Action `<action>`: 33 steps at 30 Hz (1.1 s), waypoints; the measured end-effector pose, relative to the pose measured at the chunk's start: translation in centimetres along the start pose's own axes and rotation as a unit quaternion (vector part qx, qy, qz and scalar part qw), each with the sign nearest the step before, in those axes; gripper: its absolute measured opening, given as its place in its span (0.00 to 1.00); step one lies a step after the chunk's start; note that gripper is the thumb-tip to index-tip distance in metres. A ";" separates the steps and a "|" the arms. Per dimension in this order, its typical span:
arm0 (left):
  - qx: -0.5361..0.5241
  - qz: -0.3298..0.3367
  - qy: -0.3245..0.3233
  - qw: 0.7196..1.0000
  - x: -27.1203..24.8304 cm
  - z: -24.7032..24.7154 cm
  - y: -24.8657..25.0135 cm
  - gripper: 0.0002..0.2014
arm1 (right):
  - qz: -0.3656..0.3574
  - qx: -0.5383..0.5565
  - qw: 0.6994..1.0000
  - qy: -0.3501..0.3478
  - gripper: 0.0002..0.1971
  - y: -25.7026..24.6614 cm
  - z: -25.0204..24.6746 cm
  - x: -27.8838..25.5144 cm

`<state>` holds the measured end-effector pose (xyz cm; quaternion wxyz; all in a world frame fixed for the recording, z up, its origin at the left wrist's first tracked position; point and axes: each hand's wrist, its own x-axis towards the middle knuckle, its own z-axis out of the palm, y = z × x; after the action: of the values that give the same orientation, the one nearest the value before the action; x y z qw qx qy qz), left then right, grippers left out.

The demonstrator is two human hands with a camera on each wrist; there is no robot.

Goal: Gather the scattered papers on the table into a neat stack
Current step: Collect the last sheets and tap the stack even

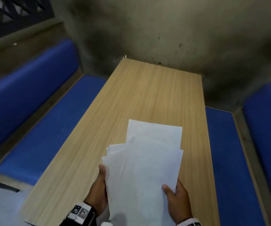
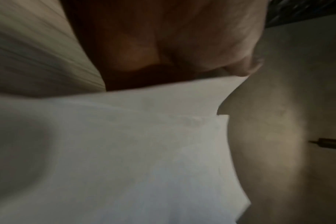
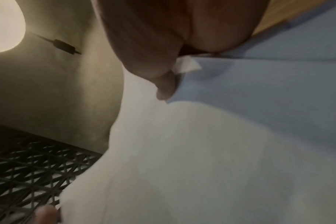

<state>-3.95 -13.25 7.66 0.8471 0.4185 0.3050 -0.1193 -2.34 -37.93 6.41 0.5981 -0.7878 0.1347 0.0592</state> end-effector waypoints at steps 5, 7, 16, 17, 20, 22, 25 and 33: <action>0.210 0.188 -0.024 0.959 0.4 1.3 1.3 0.43 | -0.060 0.039 0.996 0.051 0.27 -0.4 -0.3 -0.3; 0.252 0.216 0.007 0.943 0.8 1.4 1.5 0.40 | -0.062 0.040 0.997 0.023 0.28 -0.8 -0.4 -0.5; 0.306 0.207 -0.016 0.929 0.0 1.3 0.4 0.20 | -0.044 0.073 0.996 0.023 0.35 -0.5 -0.3 -1.2; 0.302 0.220 -0.022 0.927 -0.1 1.1 0.4 0.21 | -0.042 0.082 0.995 0.031 0.43 -0.6 -0.3 -1.4; 0.281 0.275 -0.027 0.919 -1.1 1.4 1.0 0.19 | -0.087 0.139 0.984 0.073 0.50 -1.9 -0.4 -1.8; 0.271 0.323 -0.014 0.907 -1.9 2.1 1.5 0.24 | -0.128 0.170 0.974 0.082 0.31 -3.9 -0.7 -2.0; 0.255 0.366 0.004 0.895 -2.3 3.5 2.3 0.28 | -0.157 0.169 0.965 0.121 0.25 -5.7 -0.4 -2.1; 0.262 0.314 0.043 0.912 -1.5 4.3 1.8 0.15 | -0.094 0.136 0.972 0.168 0.15 -5.0 1.1 -2.0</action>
<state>-2.49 -15.52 11.72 0.6868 0.7044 0.1520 0.0953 -2.72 -35.36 11.28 0.6711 -0.7072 0.1656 -0.1487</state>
